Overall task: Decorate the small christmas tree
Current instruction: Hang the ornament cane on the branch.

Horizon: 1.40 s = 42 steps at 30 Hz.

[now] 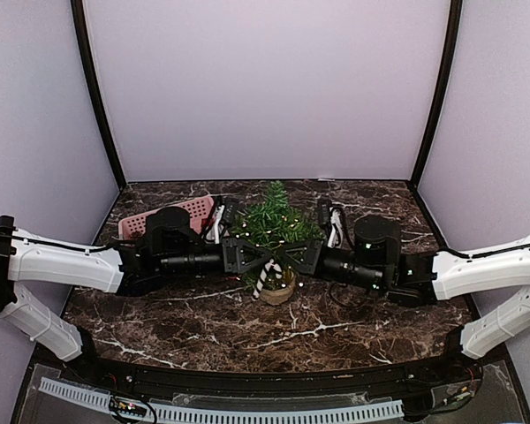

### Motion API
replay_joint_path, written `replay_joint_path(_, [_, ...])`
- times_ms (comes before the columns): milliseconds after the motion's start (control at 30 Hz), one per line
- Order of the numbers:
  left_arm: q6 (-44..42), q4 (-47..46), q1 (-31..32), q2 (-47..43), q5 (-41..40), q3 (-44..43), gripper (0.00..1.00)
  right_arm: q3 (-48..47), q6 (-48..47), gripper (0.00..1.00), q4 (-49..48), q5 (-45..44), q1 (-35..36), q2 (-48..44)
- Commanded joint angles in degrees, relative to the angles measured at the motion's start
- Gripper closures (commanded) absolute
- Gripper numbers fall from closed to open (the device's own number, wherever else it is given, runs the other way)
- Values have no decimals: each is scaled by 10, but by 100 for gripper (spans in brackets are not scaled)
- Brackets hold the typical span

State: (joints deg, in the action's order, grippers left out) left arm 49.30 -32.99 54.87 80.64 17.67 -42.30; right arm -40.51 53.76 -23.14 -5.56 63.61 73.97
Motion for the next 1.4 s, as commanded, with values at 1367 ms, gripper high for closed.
replay_joint_path(1367, [-1,39,-9,-42,-35,37,81,-21,18,95,15,-6,-5,24])
